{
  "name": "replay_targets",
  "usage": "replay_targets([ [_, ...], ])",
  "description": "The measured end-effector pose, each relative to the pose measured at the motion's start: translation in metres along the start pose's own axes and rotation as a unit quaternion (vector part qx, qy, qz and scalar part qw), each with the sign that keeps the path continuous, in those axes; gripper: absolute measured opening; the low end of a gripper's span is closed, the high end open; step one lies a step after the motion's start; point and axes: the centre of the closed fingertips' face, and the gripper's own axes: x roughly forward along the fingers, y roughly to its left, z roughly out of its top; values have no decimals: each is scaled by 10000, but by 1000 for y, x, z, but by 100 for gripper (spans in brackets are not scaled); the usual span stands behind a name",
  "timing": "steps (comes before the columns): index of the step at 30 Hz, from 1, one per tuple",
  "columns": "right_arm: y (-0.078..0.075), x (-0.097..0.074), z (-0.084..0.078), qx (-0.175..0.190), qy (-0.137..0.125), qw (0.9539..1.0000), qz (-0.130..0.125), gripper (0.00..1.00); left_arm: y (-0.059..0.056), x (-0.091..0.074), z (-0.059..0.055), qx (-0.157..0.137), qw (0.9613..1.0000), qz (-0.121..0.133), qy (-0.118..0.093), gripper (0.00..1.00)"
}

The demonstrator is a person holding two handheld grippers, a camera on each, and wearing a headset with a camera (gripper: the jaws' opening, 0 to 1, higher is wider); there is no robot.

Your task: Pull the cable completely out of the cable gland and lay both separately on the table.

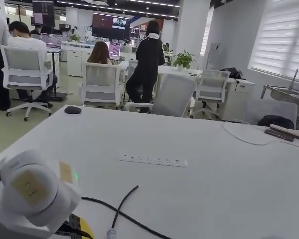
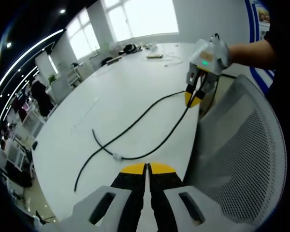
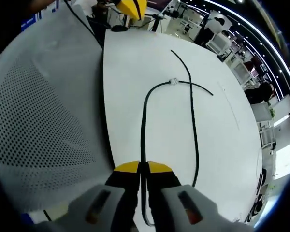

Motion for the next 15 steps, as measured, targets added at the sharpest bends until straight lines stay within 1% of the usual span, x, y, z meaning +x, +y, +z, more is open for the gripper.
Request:
replay_targets([
  [3,-4,13,-21,-78,294,9995,49,3,1,-1,-1,-15,10000,7,8,5],
  [4,-5,19,-30,-76,407,9991,67,3,0,-1,-2,-28,10000,6,12,5],
  [6,-8,26,-43,-8,545,9985,78,3,0,-2,-3,-53,10000,17,14,5],
  [9,-9,37,-61,101,666,9976,140,4,0,-2,-5,-94,10000,19,19,5],
  [12,-7,42,-71,364,707,9967,166,4,0,-5,-9,-167,9998,61,21,6],
  [13,-6,44,-74,522,699,9960,169,5,1,-5,-10,-190,9998,76,16,6],
  [14,-7,45,-75,640,679,9955,171,8,1,-6,-11,-220,9997,100,16,6],
  [15,-5,46,-79,872,712,9935,174,13,2,-7,-13,-244,9996,114,17,7],
])
